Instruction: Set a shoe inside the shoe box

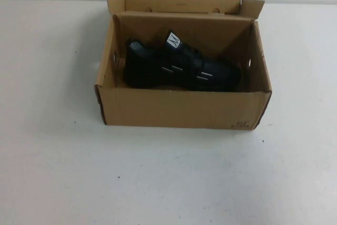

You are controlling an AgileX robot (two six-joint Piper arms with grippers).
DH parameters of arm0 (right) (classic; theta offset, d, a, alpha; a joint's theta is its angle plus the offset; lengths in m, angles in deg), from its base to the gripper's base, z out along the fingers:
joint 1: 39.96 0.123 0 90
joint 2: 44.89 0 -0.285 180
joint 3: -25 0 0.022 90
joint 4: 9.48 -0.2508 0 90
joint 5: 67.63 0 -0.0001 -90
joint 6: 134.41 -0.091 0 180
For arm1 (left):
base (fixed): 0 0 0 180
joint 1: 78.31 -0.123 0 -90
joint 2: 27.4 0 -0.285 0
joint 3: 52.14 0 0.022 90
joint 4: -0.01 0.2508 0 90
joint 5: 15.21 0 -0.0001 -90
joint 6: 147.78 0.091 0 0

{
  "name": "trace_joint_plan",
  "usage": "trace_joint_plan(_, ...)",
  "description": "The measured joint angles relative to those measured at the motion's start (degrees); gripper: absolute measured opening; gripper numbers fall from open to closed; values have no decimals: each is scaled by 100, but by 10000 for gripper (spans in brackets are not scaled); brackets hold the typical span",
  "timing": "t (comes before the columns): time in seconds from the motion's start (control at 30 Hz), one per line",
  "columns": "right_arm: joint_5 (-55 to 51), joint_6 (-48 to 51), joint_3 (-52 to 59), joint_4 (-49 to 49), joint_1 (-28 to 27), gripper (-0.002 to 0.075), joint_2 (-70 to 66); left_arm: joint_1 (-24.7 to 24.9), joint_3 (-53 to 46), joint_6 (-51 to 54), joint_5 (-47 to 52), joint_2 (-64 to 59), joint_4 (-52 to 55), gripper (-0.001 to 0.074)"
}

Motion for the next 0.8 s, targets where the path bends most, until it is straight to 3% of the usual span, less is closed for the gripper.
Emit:
trace_joint_plan(0.53,-500,0,0,0,0,-15,0,0,-46,0,-53,0,0,1)
trace_joint_plan(0.8,-513,0,0,0,0,-17,0,0,-810,0,-123,148,216,1)
